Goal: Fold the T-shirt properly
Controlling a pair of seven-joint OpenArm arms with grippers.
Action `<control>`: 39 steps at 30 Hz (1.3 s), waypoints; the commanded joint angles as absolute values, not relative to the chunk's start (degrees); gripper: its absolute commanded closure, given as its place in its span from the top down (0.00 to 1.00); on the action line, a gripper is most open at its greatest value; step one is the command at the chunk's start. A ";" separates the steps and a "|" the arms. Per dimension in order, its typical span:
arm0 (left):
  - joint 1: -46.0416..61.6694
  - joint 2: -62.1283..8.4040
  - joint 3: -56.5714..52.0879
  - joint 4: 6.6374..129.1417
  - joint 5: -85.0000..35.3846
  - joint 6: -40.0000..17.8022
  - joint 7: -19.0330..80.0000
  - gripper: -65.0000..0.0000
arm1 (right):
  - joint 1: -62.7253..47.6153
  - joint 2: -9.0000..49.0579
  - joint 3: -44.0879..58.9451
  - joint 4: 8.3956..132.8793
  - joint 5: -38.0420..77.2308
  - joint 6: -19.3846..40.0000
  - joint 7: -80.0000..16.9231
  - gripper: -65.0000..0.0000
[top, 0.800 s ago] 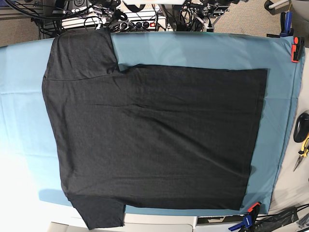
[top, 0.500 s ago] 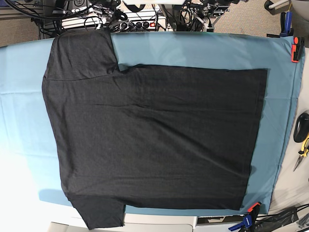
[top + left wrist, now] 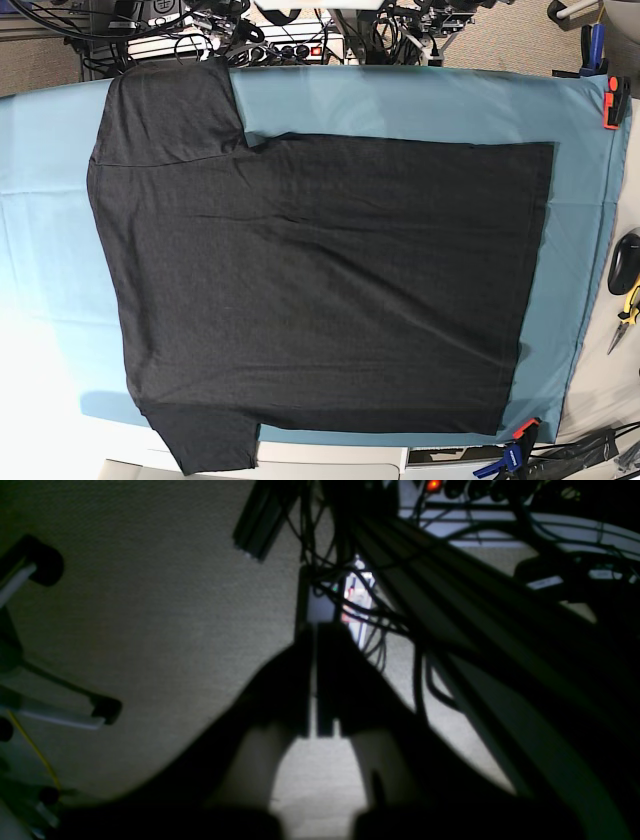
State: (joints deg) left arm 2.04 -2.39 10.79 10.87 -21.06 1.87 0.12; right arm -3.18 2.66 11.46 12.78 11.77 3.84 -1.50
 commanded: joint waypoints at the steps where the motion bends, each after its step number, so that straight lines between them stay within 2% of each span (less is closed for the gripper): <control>1: 2.07 -2.44 10.70 11.16 -20.97 1.69 0.16 0.00 | -3.14 2.85 11.31 13.06 11.22 3.60 -1.13 0.00; 19: 2.39 -2.72 10.70 12.45 -20.99 1.72 0.62 0.00 | -3.22 2.87 11.31 13.13 10.44 3.57 -1.10 0.00; 24: 5.48 -4.08 10.70 14.33 -20.99 2.44 0.60 0.00 | -6.02 4.01 11.31 15.22 10.11 3.55 -1.10 0.00; 31: 15.79 -7.55 10.70 26.22 -20.99 10.79 0.64 0.00 | -15.75 8.36 11.31 24.29 9.39 3.57 -1.08 0.00; 35: 23.14 -10.90 10.70 37.10 -20.99 10.72 4.51 0.00 | -21.96 11.09 11.31 32.18 9.82 3.62 -1.41 0.00; 39: 32.69 -14.96 10.02 52.90 -20.95 10.66 12.95 0.00 | -29.67 14.50 11.31 42.61 15.97 4.69 -6.22 0.00</control>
